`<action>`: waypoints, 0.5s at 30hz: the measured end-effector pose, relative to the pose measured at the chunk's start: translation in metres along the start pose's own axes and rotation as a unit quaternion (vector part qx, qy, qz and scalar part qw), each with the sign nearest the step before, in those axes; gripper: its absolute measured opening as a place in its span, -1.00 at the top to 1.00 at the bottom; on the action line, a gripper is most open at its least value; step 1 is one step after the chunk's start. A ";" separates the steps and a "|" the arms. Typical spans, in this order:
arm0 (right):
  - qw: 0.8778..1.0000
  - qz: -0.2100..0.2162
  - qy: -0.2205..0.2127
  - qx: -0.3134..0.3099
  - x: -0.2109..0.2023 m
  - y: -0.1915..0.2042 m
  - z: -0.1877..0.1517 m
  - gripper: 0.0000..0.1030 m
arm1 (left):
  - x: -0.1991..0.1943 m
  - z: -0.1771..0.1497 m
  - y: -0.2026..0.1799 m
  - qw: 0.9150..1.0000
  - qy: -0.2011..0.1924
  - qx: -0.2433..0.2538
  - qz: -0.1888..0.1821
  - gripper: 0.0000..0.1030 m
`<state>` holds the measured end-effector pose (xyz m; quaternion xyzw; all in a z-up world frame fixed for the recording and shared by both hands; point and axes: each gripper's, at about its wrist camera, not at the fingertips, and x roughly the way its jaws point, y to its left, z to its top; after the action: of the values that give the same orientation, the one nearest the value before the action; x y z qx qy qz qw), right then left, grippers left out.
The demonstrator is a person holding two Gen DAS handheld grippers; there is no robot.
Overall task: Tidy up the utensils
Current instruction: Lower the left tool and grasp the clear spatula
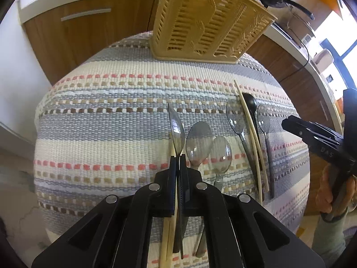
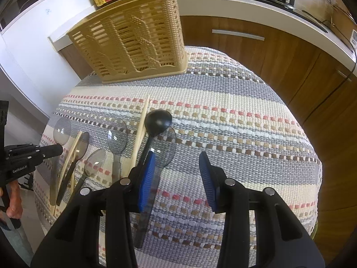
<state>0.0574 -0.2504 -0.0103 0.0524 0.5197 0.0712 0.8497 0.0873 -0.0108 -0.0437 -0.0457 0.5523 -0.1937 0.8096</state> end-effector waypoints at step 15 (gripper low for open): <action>0.996 0.017 0.081 0.021 0.028 0.006 0.021 0.27 | -0.013 0.006 0.047 0.999 -0.012 -0.013 0.045 0.98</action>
<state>0.0880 -0.2402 -0.0244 0.0728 0.5873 0.0788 0.8022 0.1008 0.0362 -0.0432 -0.0339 0.5462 -0.1489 0.8236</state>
